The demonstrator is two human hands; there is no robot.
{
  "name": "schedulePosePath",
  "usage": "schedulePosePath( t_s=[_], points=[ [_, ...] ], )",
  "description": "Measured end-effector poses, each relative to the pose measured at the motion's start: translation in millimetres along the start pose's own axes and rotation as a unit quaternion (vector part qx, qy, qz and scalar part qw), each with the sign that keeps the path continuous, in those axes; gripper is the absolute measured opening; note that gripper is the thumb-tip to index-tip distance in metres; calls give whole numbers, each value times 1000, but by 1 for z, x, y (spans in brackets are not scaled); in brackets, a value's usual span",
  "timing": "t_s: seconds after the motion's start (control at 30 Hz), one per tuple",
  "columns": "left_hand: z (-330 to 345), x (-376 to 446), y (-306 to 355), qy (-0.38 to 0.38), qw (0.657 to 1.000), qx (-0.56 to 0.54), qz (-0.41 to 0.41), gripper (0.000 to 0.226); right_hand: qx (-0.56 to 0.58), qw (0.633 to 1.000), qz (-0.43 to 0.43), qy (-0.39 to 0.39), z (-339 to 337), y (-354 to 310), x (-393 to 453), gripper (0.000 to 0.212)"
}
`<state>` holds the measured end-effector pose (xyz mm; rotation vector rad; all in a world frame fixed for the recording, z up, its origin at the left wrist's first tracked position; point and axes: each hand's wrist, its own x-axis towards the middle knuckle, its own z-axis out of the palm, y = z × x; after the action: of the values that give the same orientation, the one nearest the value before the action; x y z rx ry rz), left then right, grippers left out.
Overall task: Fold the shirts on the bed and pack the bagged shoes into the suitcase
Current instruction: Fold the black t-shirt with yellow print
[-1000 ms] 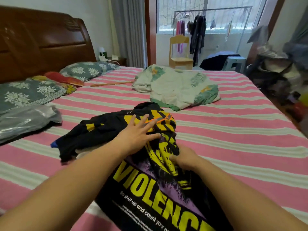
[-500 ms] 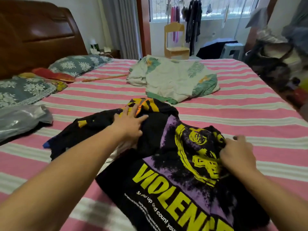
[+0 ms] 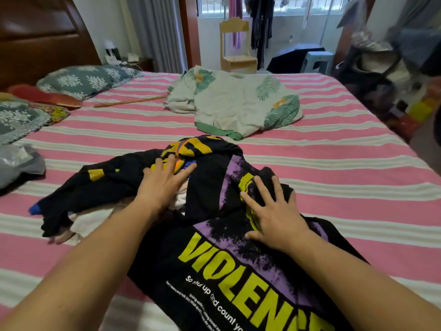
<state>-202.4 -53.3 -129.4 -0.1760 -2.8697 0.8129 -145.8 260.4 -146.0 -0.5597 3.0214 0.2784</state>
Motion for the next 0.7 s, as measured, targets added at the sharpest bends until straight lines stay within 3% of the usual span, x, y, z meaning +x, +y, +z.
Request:
schedulePosePath(
  t_s=[0.13, 0.27, 0.4, 0.5, 0.57, 0.7],
  points=[
    [7, 10, -47, 21, 995, 89, 26, 71, 17, 997, 42, -64, 7, 14, 5, 100],
    [44, -6, -86, -64, 983, 134, -110, 42, 71, 986, 84, -123, 8, 21, 13, 113],
    [59, -9, -89, -140, 969, 21, -204, 39, 84, 983, 105, -127, 5, 22, 20, 98],
    [28, -1, -75, -186, 962, -75, -184, 43, 80, 988, 96, -87, -9, 17, 11, 54],
    [-12, -3, -43, -178, 962, -146, -145, 45, 78, 992, 92, -45, -24, 20, -8, 23],
    [-98, -67, 62, -105, 939, -325, 27, 49, 62, 980, 189, 25, -66, 68, -71, 26]
  ],
)
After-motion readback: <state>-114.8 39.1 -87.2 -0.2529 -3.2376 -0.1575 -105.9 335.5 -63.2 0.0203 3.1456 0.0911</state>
